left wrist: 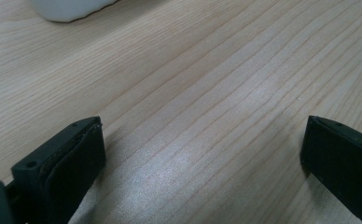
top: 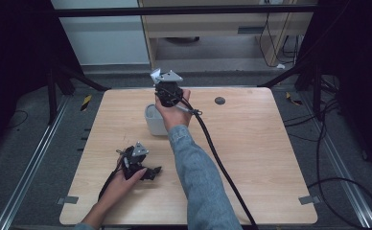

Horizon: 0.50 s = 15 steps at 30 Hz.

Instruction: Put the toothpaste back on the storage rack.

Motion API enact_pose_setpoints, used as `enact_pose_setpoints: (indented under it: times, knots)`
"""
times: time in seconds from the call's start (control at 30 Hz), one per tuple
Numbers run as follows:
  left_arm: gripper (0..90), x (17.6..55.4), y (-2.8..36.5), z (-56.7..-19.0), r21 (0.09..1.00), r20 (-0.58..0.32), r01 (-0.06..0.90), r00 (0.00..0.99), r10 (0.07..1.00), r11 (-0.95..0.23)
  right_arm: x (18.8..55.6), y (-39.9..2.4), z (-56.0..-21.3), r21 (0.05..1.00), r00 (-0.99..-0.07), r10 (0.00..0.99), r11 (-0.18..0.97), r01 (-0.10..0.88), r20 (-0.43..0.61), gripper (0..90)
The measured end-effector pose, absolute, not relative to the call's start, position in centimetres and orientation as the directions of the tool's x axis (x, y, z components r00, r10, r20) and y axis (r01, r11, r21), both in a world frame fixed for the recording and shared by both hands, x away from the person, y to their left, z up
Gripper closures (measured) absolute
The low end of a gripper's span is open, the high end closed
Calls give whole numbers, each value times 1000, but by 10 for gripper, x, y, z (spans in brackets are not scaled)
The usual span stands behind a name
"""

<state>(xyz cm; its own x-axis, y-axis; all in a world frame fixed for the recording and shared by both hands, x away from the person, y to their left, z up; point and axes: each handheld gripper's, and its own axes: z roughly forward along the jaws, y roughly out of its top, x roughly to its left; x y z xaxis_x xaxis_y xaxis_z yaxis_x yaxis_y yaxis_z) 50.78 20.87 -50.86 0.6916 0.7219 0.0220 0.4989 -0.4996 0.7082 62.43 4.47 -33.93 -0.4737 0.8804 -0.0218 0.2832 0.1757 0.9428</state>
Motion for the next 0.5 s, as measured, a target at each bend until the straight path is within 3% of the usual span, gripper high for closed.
enact_pose_setpoints:
  times: [0.5]
  knots:
    - [0,508,209,-509,707,23,499,693,721,-501,624,45,-356,931,-473,880,195,309,-27,792]
